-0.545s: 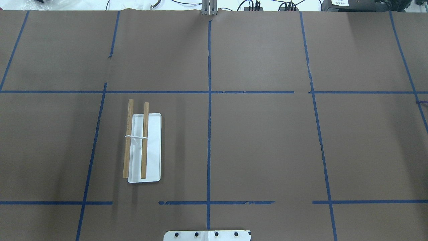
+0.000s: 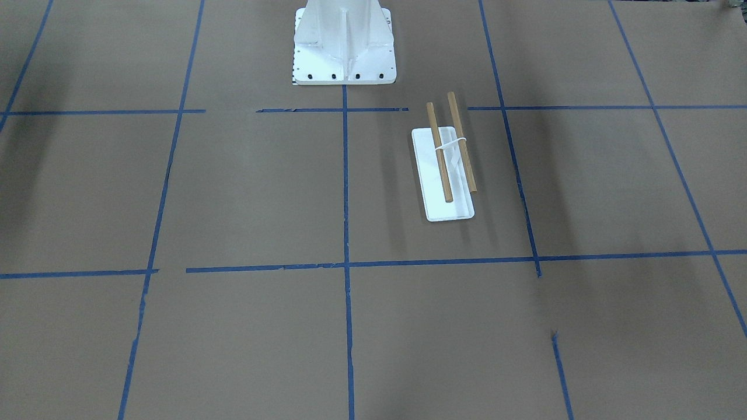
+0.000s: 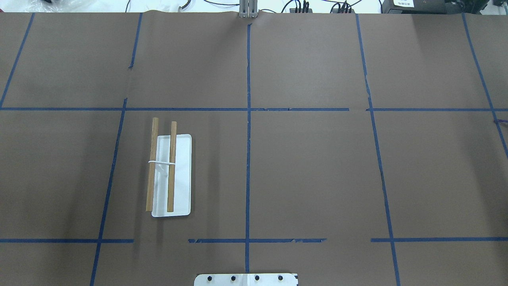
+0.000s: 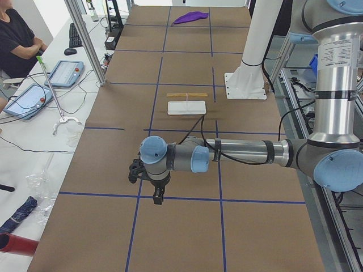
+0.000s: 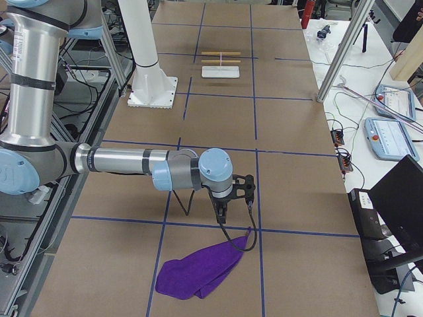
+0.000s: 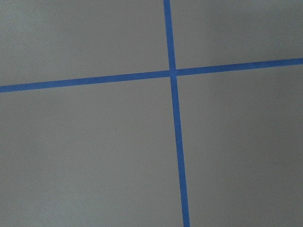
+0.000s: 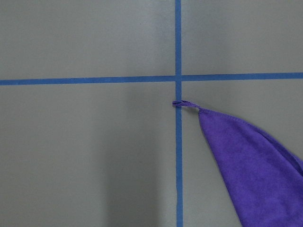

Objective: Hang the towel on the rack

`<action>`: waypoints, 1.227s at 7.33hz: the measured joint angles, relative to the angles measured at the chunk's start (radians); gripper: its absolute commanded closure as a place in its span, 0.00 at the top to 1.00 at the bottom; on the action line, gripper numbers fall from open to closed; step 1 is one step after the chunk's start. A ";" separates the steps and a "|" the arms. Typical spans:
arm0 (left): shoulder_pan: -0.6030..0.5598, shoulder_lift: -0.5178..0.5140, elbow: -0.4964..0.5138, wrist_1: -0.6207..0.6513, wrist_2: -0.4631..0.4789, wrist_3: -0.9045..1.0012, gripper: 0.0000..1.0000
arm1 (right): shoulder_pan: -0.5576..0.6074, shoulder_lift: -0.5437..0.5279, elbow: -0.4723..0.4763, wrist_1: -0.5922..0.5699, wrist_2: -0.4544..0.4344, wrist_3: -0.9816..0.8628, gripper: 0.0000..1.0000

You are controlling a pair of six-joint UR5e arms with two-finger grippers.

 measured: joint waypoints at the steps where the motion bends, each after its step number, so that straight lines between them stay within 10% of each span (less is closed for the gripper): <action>1: 0.000 0.000 -0.003 0.000 -0.007 0.000 1.00 | -0.005 0.004 -0.001 -0.001 0.031 0.012 1.00; 9: 0.000 0.000 -0.049 -0.012 -0.013 -0.005 1.00 | -0.025 0.100 -0.462 0.208 -0.039 -0.399 1.00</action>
